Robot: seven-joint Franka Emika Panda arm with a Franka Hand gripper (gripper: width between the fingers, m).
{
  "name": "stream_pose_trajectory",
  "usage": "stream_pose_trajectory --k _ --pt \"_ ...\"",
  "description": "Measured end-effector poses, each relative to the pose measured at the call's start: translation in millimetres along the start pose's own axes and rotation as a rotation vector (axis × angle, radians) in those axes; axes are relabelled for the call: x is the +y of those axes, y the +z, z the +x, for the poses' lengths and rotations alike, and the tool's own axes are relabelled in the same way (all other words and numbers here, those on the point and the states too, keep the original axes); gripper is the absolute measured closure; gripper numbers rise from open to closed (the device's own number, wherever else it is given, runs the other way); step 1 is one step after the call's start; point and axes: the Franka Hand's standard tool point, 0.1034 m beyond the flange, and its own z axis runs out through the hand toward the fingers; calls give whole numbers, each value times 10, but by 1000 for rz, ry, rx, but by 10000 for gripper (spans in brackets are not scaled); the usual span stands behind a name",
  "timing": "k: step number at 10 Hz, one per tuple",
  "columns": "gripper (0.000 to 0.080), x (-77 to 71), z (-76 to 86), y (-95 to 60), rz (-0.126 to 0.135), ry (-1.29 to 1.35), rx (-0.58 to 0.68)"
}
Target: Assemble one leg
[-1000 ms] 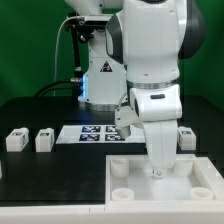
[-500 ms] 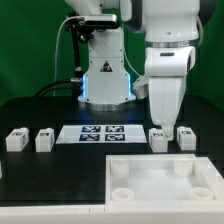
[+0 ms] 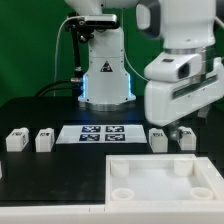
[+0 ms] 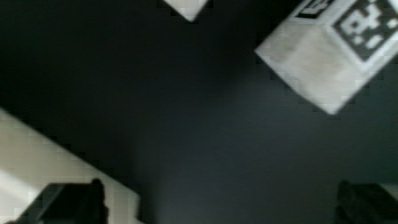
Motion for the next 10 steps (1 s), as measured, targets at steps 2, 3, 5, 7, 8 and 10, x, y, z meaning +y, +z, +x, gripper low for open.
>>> stream_pose_trajectory --k 2,3,5,7,8,10 --pt "151 -49 9 8 14 217 1" --pt "151 -79 12 21 26 355 -18" --pt "151 -109 20 18 34 442 -26" --pt "151 -123 -6 20 47 443 -86" --pt "151 -149 -50 22 62 442 -150" --pt "151 -230 -58 -14 133 463 -416"
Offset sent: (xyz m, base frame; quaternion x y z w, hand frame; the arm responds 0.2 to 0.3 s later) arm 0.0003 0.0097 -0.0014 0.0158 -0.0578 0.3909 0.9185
